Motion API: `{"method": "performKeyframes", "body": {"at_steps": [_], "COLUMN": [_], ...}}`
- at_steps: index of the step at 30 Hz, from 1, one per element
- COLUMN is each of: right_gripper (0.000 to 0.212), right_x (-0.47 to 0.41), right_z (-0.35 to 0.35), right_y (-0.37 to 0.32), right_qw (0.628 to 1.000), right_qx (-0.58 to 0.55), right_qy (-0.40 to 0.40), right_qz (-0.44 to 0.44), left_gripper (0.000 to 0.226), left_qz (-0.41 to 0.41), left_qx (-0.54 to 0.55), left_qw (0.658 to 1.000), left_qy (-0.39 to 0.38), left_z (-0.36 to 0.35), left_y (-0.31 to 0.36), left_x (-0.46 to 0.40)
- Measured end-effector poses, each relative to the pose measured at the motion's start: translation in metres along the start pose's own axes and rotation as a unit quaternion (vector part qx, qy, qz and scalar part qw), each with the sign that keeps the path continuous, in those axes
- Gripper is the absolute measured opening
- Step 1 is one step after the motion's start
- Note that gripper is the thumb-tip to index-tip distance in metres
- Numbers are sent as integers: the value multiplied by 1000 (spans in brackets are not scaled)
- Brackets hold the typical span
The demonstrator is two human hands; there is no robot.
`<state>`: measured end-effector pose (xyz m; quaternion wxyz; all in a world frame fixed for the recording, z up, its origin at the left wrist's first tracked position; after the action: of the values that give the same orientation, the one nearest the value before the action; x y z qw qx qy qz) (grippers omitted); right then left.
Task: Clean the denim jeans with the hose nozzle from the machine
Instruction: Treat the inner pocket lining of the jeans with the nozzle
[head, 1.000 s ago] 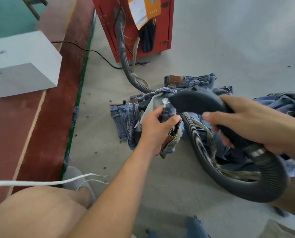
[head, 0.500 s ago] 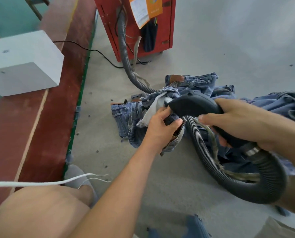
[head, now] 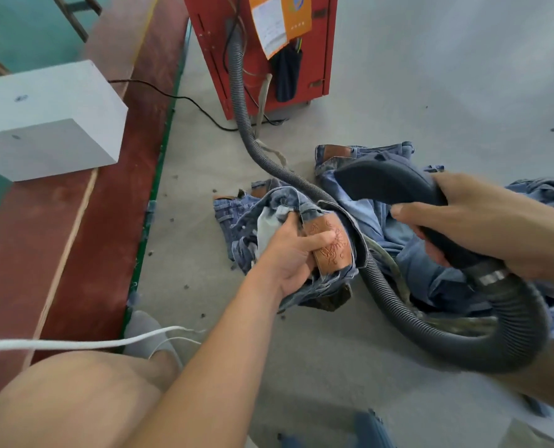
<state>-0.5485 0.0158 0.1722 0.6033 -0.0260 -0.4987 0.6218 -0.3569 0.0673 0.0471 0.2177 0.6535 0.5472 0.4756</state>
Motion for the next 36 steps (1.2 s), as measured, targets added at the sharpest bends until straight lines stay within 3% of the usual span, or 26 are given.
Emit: {"method": "performKeyframes", "body": {"at_steps": [5, 8, 12, 16, 19, 23, 25, 31, 36], "right_gripper": [28, 29, 30, 27, 24, 31, 29, 31, 41], "right_x": [4, -11, -18, -7, -5, -13, -15, -8, -23], "right_z": [-23, -24, 1, -1, -18, -14, 3, -17, -4], "right_y": [0, -4, -2, 5, 1, -12, -7, 3, -15], "right_qw": [997, 998, 990, 999, 996, 999, 998, 996, 993], "right_qx": [59, -46, -119, 29, 70, 27, -37, 83, -67], "right_qy": [-48, -4, 69, -7, -44, 26, 51, -36, 92], "right_qz": [-34, -46, -36, -31, -24, 29, 14, -22, 17], "left_gripper": [73, 94, 70, 69, 77, 72, 69, 64, 39], "left_qz": [-3, 22, -1, -5, 6, 5, 1, 17, 41], "left_qx": [-87, -50, -2, 4, -7, -17, -9, 1, 77], "left_qw": [995, 997, 999, 1000, 999, 999, 999, 997, 987], "left_qy": [-48, -58, -37, -30, -53, -44, -36, -70, -132], "left_z": [-22, -30, -24, -16, -19, -13, -8, -20, -36], "left_y": [-6, -12, 2, 5, 2, 4, 9, 5, 10], "left_x": [5, 6, 3, 3, 6, 8, 8, 10, 13]}}
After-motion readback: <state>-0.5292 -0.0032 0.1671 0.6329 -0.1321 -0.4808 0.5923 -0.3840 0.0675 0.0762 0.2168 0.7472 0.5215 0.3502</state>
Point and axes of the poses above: each hand's wrist, its own x-axis away from the middle knuckle, its own z-axis out of the back of the hand, y = z × x, the point moved 8 cm from there along -x, towards the middle knuckle, and after that the axes turned 8 degrees about -z, right-handed, at the moved point
